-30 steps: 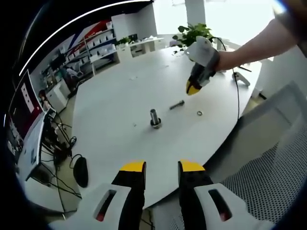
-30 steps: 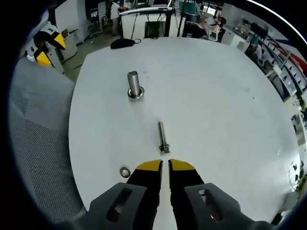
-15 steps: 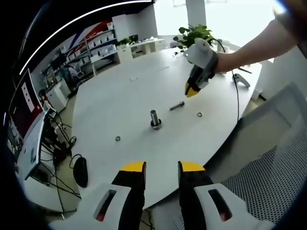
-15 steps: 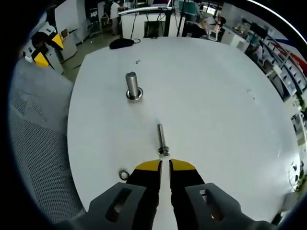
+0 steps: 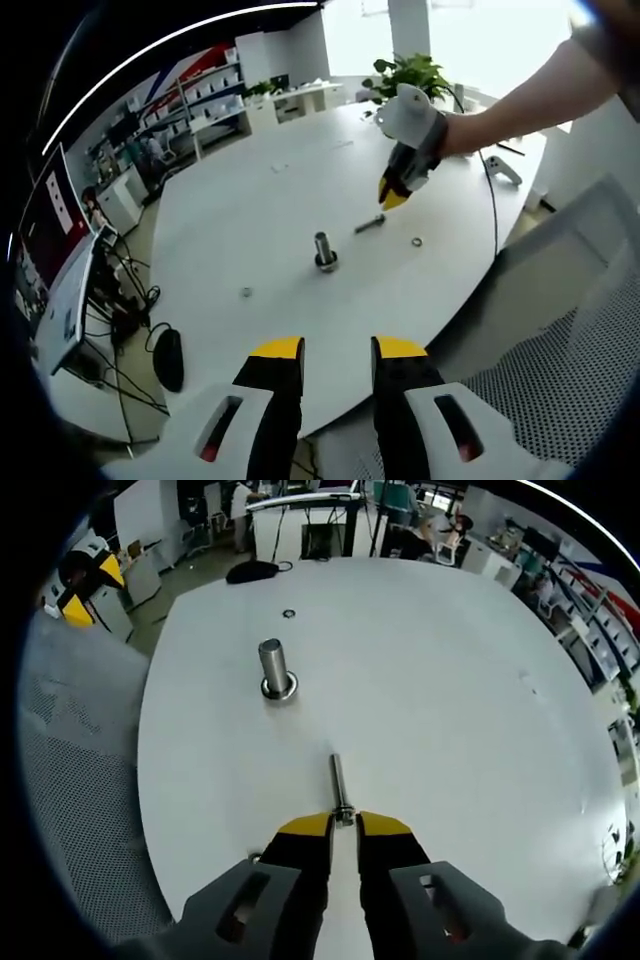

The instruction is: Place the washer onto the threaded stud by aligning its center hole with the stud, sliding it down to the base, and recovering from edge contact or off-axis alignment until the washer reaches the visible bottom stop.

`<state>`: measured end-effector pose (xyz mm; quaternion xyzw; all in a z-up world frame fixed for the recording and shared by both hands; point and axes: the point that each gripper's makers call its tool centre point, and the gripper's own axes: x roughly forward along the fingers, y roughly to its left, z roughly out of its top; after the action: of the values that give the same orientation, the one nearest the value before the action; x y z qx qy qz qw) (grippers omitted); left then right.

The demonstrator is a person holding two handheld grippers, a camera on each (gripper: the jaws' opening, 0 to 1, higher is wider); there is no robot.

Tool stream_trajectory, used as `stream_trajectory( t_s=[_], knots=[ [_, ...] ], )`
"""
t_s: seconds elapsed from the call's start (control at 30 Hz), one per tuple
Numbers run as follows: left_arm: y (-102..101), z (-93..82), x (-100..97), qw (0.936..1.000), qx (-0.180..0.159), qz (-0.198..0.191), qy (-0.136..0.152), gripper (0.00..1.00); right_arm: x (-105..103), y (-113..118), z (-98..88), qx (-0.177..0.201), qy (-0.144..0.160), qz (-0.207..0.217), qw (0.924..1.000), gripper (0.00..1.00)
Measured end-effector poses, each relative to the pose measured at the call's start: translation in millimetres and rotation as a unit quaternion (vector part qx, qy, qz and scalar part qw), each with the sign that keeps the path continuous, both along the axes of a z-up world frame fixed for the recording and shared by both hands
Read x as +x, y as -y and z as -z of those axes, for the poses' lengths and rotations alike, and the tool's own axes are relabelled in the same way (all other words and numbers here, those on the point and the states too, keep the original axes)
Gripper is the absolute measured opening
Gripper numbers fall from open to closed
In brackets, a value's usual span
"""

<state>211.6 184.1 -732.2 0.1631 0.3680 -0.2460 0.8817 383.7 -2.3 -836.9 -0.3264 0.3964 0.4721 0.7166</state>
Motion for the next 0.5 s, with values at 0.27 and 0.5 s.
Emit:
stream_trajectory(
  t_s=[0.27, 0.5],
  knots=[
    [0.4, -0.4, 0.0, 1.0000, -0.001, 0.000, 0.001, 0.24, 5.7, -17.3, 6.4, -0.001, -0.006, -0.006, 1.0000, 0.14],
    [0.2, 0.0, 0.0, 1.0000, -0.004, -0.002, -0.001, 0.24, 7.7, -29.5, 21.0, -0.009, -0.022, -0.009, 0.9997, 0.15]
  ],
)
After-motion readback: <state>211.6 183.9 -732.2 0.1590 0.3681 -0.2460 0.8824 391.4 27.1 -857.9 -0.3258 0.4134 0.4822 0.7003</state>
